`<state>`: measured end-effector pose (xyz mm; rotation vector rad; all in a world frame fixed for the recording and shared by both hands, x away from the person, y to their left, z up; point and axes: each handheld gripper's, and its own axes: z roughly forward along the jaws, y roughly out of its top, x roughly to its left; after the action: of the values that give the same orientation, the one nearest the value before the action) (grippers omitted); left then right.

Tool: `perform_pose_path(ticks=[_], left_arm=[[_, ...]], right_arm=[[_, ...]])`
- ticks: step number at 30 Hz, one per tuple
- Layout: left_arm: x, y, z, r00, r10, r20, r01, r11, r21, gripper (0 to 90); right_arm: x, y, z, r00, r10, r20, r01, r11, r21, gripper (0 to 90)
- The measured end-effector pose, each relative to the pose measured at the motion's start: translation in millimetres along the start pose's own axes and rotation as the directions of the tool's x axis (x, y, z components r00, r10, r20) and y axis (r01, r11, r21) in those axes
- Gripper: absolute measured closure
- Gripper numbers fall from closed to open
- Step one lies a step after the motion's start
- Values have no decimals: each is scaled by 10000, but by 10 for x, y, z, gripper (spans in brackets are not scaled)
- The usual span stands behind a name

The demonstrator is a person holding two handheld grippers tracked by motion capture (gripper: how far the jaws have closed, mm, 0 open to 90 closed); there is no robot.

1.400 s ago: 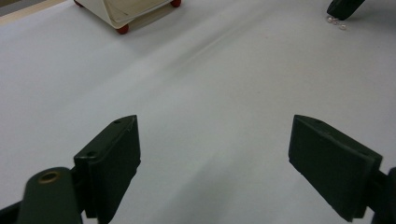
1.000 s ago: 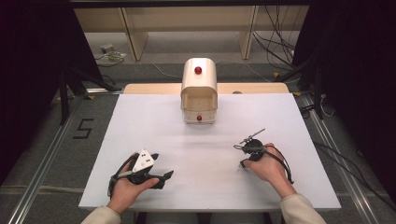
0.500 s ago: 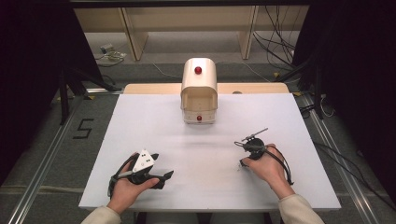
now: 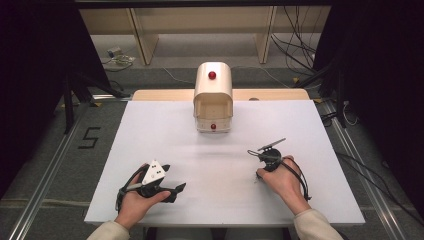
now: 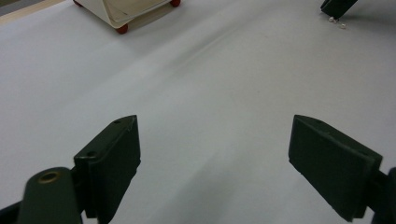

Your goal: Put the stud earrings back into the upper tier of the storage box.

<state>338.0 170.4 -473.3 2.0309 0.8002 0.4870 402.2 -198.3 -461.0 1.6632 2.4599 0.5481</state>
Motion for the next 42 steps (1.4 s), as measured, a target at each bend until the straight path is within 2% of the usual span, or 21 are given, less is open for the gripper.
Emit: perform_pose_path(ticks=[3, 9, 12, 16, 18, 23, 30, 42], left_arm=[[2, 0, 0, 10000, -11, -3, 11, 10000, -7, 164], [0, -1, 1, 10000, -10, 4, 10, 10000, -9, 164], [-1, 0, -1, 10000, 25, 38, -26, 10000, 54, 164], [-4, 0, -2, 10000, 37, 26, -37, 10000, 36, 164], [-3, 0, -4, 10000, 37, 22, -37, 10000, 33, 164], [-2, -2, -2, 10000, 30, 32, -30, 10000, 35, 164], [-1, -1, -3, 10000, 26, 26, -26, 10000, 40, 163], [7, -1, -1, 10000, -6, -1, 6, 10000, 1, 163]], right_arm=[[-4, -2, -7, 9998, 164, -77, -165, 9999, -53, 818], [12, -6, 2, 9999, 146, 50, -145, 9999, -70, 819], [41, -11, 11, 9996, 130, 268, -128, 9999, -93, 829], [98, -20, 23, 9970, -177, 747, 190, 9997, -159, 845], [102, -19, 24, 9965, -206, 809, 219, 9996, -149, 855], [75, -19, 24, 9977, -60, 671, 69, 9999, -138, 896], [43, -29, 21, 9990, -19, 439, 28, 9998, -201, 900], [6, -30, -7, 9997, -219, 116, 224, 9988, -439, 900]])
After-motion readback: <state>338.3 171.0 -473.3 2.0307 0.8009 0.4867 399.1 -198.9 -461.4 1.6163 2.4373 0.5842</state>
